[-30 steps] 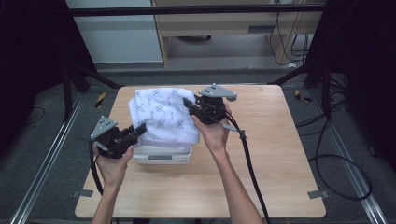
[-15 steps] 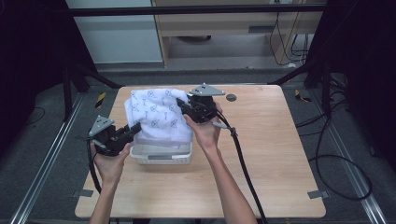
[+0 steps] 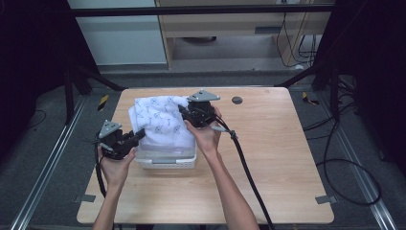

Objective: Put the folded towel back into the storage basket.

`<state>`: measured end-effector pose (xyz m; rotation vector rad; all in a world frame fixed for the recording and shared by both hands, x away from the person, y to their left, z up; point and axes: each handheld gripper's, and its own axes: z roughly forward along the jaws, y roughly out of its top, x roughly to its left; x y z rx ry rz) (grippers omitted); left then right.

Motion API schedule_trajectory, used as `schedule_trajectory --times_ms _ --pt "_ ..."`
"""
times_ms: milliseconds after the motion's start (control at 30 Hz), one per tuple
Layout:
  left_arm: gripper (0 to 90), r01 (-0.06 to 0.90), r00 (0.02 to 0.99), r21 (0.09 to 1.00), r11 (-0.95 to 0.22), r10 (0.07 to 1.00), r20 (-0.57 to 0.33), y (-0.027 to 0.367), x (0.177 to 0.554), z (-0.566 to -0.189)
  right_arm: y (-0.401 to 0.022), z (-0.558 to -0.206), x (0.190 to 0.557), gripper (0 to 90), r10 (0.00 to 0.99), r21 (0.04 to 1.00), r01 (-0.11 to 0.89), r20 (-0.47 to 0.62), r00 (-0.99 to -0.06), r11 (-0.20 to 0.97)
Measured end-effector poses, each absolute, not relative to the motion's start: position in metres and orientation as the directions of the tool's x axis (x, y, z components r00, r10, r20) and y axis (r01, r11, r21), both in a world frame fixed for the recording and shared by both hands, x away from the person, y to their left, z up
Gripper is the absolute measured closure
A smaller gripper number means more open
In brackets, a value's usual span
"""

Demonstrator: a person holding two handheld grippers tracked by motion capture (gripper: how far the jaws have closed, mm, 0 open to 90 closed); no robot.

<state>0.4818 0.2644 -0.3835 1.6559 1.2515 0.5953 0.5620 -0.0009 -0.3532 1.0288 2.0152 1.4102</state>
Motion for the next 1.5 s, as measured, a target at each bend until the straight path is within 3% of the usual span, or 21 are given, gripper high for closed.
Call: schedule_trajectory --times_ms 1500 --pt "73.7 0.604 0.336 0.784 -0.142 0.938 -0.088 0.251 0.507 -0.433 0.004 -0.421 0.583 65.1 0.820 0.864 0.423 0.019 -0.571 0.274"
